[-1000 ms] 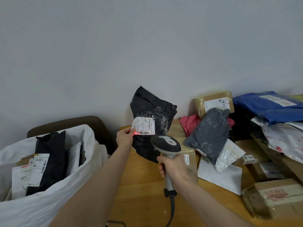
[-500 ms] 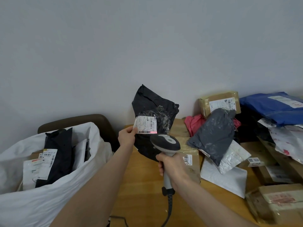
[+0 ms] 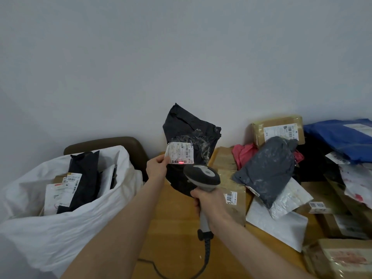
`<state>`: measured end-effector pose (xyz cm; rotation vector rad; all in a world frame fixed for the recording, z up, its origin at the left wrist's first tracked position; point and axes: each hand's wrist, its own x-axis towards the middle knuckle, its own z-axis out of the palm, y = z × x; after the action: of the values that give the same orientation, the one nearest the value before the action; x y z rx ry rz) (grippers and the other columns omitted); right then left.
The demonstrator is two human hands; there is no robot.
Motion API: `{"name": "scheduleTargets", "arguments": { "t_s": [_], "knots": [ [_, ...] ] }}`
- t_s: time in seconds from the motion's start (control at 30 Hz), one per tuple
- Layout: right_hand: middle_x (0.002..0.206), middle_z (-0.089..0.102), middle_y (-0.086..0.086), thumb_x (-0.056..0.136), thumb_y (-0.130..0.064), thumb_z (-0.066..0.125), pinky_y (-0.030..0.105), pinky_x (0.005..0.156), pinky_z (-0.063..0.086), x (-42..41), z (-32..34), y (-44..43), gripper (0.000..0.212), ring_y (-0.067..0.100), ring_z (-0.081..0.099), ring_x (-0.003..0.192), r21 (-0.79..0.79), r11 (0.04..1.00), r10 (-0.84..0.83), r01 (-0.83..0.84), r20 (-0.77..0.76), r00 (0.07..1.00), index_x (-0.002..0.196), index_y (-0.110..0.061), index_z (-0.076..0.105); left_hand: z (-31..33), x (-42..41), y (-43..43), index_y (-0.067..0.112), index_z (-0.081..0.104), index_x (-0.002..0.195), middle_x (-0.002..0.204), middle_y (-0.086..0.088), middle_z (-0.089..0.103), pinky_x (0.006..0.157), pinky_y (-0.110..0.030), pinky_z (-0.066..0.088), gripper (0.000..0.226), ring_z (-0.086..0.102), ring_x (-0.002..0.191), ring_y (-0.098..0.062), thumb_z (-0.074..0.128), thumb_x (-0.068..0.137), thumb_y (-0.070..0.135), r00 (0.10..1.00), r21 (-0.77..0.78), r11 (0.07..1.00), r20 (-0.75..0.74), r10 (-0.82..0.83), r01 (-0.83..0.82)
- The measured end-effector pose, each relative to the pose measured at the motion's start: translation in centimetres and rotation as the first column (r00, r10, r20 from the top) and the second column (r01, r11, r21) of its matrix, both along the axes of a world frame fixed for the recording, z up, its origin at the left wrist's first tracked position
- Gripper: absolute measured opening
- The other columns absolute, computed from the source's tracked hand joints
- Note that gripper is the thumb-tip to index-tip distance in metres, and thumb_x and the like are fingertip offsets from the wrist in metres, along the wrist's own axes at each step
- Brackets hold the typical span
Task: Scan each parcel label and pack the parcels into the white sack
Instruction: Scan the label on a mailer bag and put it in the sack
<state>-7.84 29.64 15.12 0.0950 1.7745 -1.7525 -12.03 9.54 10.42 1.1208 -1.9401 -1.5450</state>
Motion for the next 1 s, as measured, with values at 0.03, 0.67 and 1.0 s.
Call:
{"name": "scheduleTargets", "arguments": {
  "t_s": [0.03, 0.67, 1.0],
  "knots": [
    [0.042, 0.049, 0.003, 0.078, -0.001, 0.062, 0.029, 0.047, 0.038, 0.0, 0.0, 0.2, 0.028, 0.015, 0.044, 0.037, -0.003, 1.0, 0.006, -0.006, 0.004, 1.0, 0.052, -0.007, 0.051, 0.1, 0.1, 0.2, 0.01, 0.066, 0.119, 0.112, -0.007, 0.068, 0.097, -0.044, 0.051, 0.028, 0.062, 0.107, -0.022, 0.06, 0.093, 0.016, 1.0, -0.002, 1.0, -0.002, 0.005, -0.005],
    [0.053, 0.061, 0.004, 0.086, -0.005, 0.067, 0.025, 0.047, 0.044, 1.1, 2.3, -6.0, 0.01, 0.013, 0.052, 0.045, -0.099, 0.993, 0.056, -0.06, -0.051, 0.997, 0.078, -0.007, 0.062, 3.6, 6.4, -4.9, 0.006, 0.069, 0.112, 0.107, -0.011, 0.07, 0.085, -0.035, 0.055, 0.023, 0.065, 0.099, -0.024, 0.057, 0.095, 0.015, 0.991, -0.014, 0.997, -0.109, 0.075, -0.077],
    [0.055, 0.063, 0.007, 0.082, -0.002, 0.066, 0.023, 0.044, 0.045, 5.2, 3.3, -22.7, 0.007, 0.012, 0.053, 0.041, -0.107, 0.994, -0.029, 0.018, -0.106, 0.994, 0.075, -0.002, 0.064, 8.5, 17.6, -24.4, 0.01, 0.07, 0.111, 0.106, -0.005, 0.071, 0.094, -0.039, 0.05, 0.023, 0.063, 0.101, -0.022, 0.057, 0.093, 0.017, 0.935, -0.24, 0.909, -0.185, 0.302, -0.341]
  ]
}}
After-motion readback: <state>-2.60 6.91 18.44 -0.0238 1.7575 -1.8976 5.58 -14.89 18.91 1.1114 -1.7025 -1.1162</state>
